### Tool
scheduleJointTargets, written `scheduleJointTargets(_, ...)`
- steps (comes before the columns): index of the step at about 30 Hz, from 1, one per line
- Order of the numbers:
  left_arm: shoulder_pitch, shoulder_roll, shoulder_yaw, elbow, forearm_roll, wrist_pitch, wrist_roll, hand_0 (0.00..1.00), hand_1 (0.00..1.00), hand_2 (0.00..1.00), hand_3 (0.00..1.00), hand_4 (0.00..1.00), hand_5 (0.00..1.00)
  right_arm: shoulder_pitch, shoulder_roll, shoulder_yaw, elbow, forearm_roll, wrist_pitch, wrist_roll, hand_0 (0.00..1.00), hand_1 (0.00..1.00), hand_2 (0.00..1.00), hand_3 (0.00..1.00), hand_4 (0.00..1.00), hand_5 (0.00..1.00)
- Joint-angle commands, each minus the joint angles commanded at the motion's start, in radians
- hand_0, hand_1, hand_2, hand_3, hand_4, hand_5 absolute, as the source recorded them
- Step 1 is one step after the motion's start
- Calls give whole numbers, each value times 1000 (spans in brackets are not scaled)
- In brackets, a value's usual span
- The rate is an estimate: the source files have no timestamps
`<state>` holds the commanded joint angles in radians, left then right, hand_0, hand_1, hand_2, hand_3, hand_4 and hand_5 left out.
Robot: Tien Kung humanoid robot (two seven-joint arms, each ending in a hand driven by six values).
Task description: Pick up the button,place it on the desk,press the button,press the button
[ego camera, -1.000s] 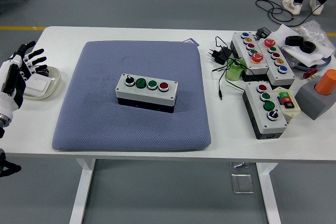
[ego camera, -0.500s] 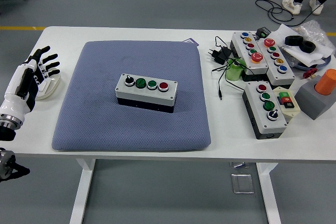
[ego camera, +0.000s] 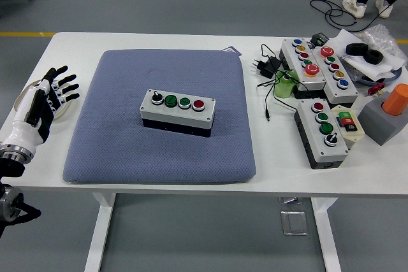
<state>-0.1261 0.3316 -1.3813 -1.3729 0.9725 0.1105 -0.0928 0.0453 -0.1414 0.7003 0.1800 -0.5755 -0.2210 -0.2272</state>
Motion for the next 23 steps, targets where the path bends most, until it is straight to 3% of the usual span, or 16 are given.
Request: scheduleJointTargets(23,-2,8,-13,28,5,0,0,708,793,846,884,646,998,-36,5,-8,0,29,7,3,627,477,539,582,279,22)
